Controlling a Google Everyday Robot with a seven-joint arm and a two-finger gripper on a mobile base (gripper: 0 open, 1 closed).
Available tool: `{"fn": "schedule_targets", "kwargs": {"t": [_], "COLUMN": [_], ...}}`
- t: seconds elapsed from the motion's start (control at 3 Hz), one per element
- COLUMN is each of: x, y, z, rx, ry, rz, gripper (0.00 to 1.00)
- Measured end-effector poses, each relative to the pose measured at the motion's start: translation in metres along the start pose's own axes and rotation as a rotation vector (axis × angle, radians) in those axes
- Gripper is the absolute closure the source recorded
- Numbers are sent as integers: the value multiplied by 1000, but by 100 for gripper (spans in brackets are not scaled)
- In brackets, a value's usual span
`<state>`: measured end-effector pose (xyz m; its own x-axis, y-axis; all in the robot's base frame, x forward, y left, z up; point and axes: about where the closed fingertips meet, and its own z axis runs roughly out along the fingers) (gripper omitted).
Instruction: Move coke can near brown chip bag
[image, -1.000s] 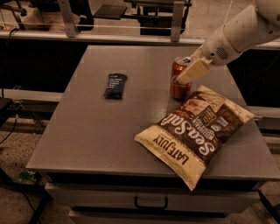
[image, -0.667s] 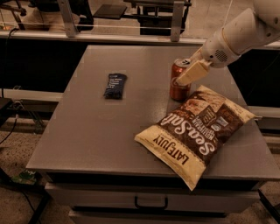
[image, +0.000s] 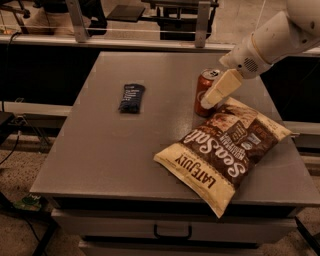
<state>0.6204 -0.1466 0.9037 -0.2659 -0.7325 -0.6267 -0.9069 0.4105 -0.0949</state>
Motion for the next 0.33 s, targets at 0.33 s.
{"fn": "schedule_targets", "kwargs": {"t": [0.33], "x": [0], "y": [0], "z": [0], "rx": [0], "ry": [0], "rz": [0], "gripper": [0]}}
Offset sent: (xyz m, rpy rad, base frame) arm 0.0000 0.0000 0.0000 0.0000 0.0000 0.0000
